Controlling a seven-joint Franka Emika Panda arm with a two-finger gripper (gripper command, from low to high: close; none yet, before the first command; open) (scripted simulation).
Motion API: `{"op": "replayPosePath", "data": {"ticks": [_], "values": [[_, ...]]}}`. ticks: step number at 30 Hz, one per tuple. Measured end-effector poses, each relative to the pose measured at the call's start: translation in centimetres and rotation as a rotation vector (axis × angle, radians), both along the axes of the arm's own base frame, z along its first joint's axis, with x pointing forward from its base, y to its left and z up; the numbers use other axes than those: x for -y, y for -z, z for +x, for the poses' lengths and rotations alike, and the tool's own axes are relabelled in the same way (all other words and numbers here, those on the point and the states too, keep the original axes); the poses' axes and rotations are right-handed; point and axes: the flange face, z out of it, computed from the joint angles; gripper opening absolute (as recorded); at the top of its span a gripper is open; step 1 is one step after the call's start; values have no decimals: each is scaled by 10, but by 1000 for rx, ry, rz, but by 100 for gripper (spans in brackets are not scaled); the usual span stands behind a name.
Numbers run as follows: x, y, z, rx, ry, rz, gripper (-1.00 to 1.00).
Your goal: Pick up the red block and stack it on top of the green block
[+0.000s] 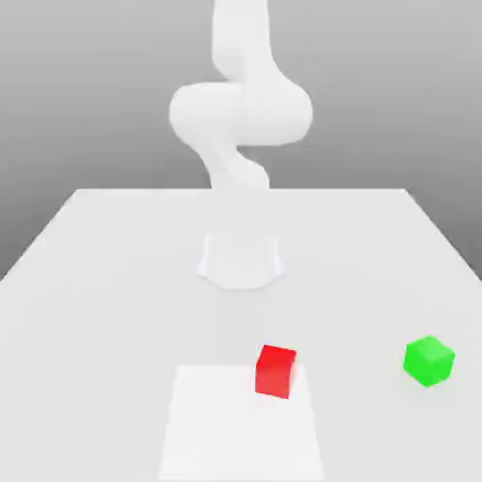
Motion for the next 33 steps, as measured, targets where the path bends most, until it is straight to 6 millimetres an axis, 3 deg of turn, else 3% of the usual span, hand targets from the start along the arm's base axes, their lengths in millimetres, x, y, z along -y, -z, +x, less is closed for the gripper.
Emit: {"op": "replayPosePath", "data": {"ticks": [4, 9, 13, 17, 18, 30, 31, 33], "values": [[-18, 99, 36, -147, 44, 4, 0], [-28, 224, 47, -331, 106, 26, 0], [-32, 325, 28, -489, 164, 57, 0], [-36, 428, -16, -665, 231, 102, 0], [-37, 444, -22, -688, 242, 108, 0], [-38, 513, -31, -713, 252, 114, 0], [-37, 517, -32, -714, 252, 114, -100], [-37, 517, -32, -714, 252, 114, -100]]}}
